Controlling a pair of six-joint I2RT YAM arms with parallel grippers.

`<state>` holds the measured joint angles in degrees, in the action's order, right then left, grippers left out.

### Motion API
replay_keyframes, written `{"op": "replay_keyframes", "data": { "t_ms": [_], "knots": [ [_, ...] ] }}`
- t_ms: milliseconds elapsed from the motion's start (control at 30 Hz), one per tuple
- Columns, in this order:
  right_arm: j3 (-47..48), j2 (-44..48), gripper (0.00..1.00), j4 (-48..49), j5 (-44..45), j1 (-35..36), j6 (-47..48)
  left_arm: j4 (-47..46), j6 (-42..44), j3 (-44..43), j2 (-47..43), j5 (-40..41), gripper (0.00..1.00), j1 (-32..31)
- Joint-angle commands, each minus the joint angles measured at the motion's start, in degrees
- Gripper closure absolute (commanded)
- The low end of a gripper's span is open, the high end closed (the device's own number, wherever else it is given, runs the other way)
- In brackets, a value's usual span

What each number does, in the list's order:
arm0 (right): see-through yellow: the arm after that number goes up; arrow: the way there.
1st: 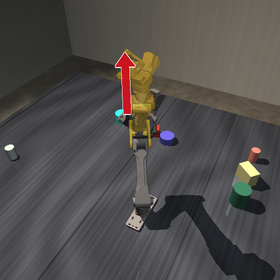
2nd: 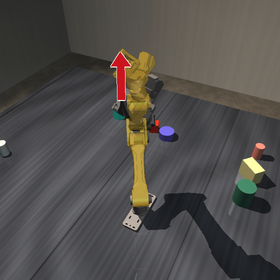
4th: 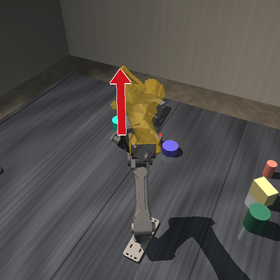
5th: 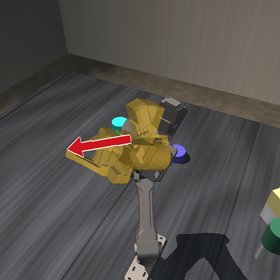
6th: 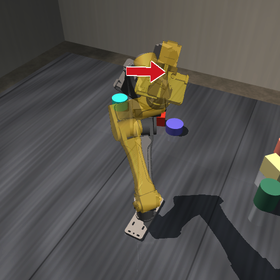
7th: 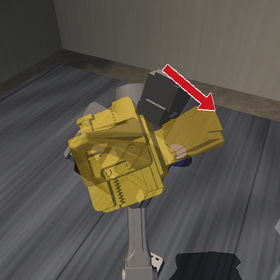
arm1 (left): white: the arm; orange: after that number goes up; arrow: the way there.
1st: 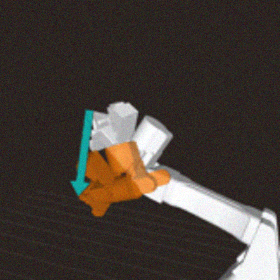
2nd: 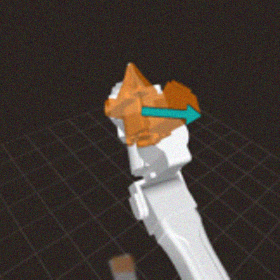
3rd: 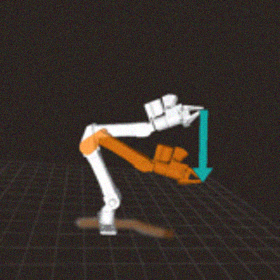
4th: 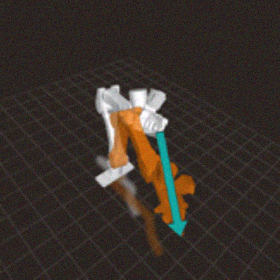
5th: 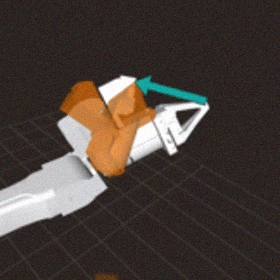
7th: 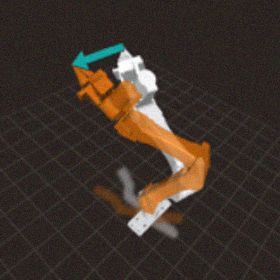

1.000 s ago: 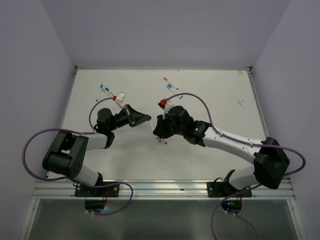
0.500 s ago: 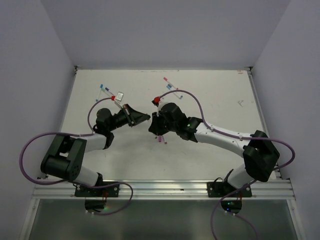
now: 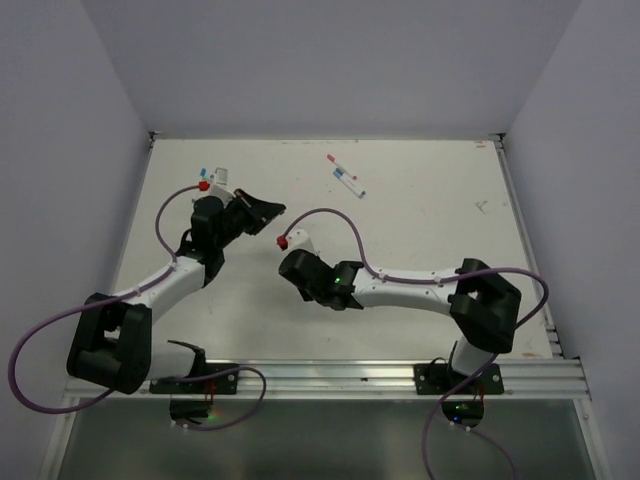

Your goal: Open the pen caps

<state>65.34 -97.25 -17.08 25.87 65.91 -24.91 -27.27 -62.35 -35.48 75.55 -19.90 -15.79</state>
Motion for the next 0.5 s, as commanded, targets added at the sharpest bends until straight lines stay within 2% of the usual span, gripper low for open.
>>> {"op": "replay_keyframes", "data": {
  "t_ms": [0,233,467],
  "knots": [
    [0.85,0.66,1.0,-2.7,6.92,-0.08,-1.81,4.5,2.13,-1.6,-1.46,6.2,1.0,0.15],
    [-3.55,8.12,1.0,-2.25,2.61,-4.82,-2.69,7.05,13.29,-0.12,-0.49,-2.24,1.0,0.06],
    [-8.47,11.73,1.0,0.38,-6.26,-14.48,-1.82,7.58,20.68,3.92,1.18,-10.68,1.0,-0.38]
  ]
}}
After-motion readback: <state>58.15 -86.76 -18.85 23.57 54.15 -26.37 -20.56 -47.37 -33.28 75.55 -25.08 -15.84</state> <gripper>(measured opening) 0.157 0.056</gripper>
